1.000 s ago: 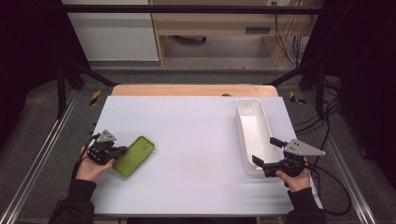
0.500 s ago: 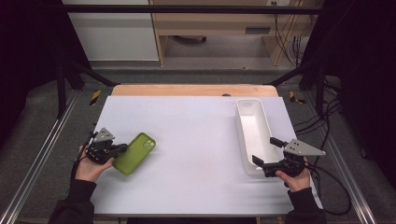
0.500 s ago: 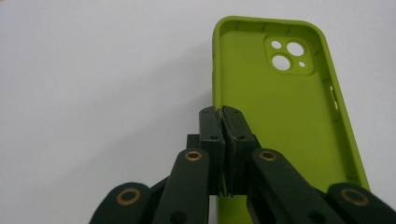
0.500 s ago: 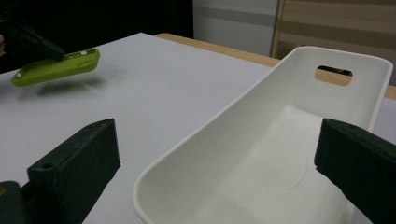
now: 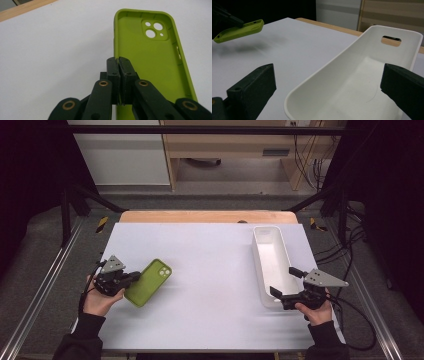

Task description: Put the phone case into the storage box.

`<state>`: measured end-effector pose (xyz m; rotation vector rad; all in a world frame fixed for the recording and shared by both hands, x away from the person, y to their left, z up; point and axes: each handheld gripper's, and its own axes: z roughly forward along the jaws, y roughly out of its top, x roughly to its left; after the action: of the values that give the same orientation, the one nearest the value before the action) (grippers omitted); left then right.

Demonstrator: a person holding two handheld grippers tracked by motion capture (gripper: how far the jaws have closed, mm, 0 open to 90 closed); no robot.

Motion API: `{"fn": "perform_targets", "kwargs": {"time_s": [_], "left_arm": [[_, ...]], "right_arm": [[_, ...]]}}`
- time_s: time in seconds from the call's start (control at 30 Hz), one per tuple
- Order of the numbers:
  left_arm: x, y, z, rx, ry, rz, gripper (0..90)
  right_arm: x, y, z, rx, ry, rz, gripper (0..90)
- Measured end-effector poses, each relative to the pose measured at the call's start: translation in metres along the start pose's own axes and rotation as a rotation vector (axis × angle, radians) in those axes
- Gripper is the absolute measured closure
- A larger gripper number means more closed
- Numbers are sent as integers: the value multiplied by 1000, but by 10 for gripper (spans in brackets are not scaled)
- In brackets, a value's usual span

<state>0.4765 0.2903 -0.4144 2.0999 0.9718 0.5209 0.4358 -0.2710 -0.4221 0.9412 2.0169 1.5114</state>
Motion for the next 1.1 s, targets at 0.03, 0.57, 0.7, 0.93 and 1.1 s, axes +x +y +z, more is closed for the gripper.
{"fn": "perform_targets", "kwargs": {"time_s": [0.03,0.57,0.7,0.93,1.1], "left_arm": [[-2,1,0,-1,-2,2,878],[-35,17,1,-22,-36,53,878],[-42,19,2,-23,-40,61,878],[-53,23,3,-25,-44,84,878],[-62,25,5,-29,-58,104,878]], "right_arm": [[0,0,0,-1,1,2,6],[2,2,0,0,4,-2,6],[3,3,1,-1,9,-7,6],[5,4,2,2,11,-9,6],[7,5,4,10,18,-12,6]]}}
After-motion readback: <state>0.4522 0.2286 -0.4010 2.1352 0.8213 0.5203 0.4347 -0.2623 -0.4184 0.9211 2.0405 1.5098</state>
